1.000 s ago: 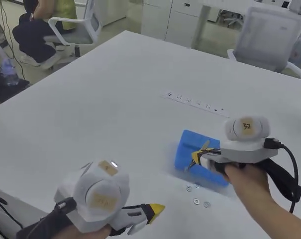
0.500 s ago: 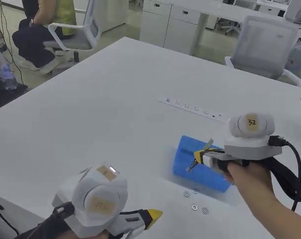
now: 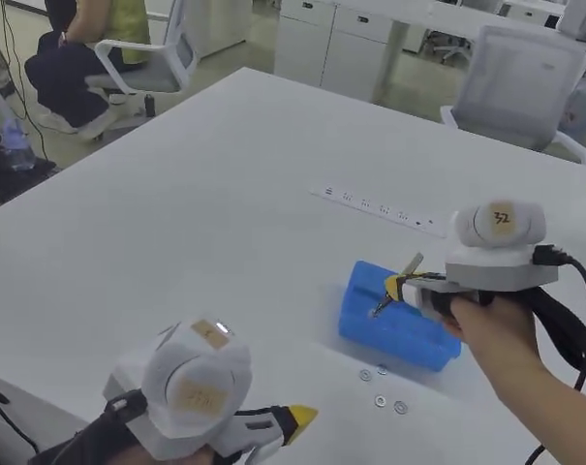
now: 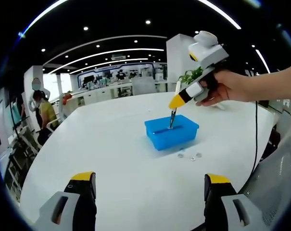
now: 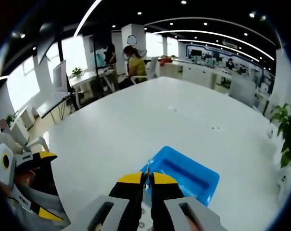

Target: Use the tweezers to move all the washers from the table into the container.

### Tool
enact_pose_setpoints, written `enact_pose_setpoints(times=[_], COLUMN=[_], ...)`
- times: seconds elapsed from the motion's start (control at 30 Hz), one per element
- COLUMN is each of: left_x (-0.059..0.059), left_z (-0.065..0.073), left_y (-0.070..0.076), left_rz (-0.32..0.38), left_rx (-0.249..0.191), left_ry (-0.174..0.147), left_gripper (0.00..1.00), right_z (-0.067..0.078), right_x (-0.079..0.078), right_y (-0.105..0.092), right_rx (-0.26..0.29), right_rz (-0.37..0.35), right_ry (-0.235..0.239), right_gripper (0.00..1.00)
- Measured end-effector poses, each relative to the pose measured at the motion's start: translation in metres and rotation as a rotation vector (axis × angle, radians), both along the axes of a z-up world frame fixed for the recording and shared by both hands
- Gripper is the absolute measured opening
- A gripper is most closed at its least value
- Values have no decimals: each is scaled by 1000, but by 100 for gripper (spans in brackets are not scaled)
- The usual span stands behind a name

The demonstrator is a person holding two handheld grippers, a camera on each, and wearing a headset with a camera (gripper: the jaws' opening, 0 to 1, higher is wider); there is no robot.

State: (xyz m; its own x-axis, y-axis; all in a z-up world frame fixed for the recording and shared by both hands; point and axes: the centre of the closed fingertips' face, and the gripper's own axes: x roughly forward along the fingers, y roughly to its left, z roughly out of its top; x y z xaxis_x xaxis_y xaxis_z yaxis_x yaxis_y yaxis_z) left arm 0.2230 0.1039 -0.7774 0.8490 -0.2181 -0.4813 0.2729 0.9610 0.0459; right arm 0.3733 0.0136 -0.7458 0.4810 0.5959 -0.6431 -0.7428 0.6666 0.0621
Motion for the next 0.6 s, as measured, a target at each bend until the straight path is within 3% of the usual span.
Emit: enact_pose_setpoints(times=[0.6], left_x=[0], left_z=[-2], left_y=[4], left_rz=[16], left_rx=[15], left_ry=[10], left_gripper=[95], right_z=[-9], right_x=[-1], right_y=[0], right_rx=[-29], right_rz=[3], right_ry=[2], right_gripper=[2])
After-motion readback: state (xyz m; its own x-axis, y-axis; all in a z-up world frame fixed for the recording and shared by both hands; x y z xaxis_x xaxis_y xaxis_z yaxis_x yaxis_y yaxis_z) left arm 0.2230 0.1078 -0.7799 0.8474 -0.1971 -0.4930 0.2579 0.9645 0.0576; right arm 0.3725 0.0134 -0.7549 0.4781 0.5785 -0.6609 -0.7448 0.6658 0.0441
